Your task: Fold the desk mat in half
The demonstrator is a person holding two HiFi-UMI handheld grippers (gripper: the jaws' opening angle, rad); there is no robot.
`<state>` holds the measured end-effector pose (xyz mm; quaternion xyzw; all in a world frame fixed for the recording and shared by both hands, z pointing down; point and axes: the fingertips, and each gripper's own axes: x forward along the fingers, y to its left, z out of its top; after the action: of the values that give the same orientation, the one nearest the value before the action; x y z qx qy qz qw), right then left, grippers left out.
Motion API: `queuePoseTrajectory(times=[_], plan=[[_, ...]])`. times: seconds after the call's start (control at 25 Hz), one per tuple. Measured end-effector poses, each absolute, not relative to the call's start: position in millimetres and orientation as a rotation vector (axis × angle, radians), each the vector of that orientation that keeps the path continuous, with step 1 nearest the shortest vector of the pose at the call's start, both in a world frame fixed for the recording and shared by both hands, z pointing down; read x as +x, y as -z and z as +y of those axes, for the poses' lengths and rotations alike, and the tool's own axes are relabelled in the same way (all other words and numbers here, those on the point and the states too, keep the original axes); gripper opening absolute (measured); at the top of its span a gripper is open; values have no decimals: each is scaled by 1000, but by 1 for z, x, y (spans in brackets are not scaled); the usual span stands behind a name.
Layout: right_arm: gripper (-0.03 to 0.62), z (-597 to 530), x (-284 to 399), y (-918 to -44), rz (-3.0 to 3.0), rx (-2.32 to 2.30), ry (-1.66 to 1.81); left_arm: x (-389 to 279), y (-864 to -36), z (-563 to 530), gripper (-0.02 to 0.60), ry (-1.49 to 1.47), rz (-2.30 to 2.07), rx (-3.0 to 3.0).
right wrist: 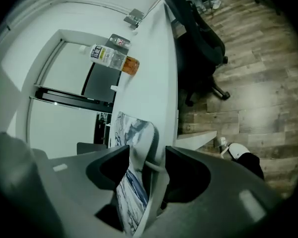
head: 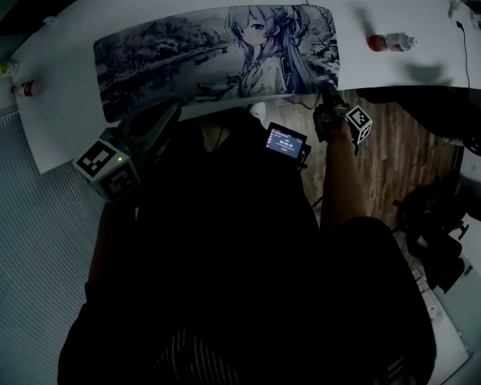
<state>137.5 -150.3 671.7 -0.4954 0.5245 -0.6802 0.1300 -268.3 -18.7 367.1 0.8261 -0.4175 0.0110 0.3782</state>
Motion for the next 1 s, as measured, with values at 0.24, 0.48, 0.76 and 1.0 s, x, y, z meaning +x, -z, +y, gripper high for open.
queuePoseTrajectory(times=[0.24, 0.48, 0.76, 1.0], plan=[[129, -157, 134, -639, 1592, -1331, 1845, -267, -365, -16, 9, -28, -1084, 2107], [11, -176, 121, -628, 1841, -1405, 1823, -266, -358, -20, 9, -14, -1085, 2118], [11, -198, 59, -541, 2385, -1248, 1529, -294, -358, -22, 9, 10, -1092, 2127], [11, -207, -41, -457, 2595, -934, 1301, -339, -353, -29, 9, 41, -1071, 2171]])
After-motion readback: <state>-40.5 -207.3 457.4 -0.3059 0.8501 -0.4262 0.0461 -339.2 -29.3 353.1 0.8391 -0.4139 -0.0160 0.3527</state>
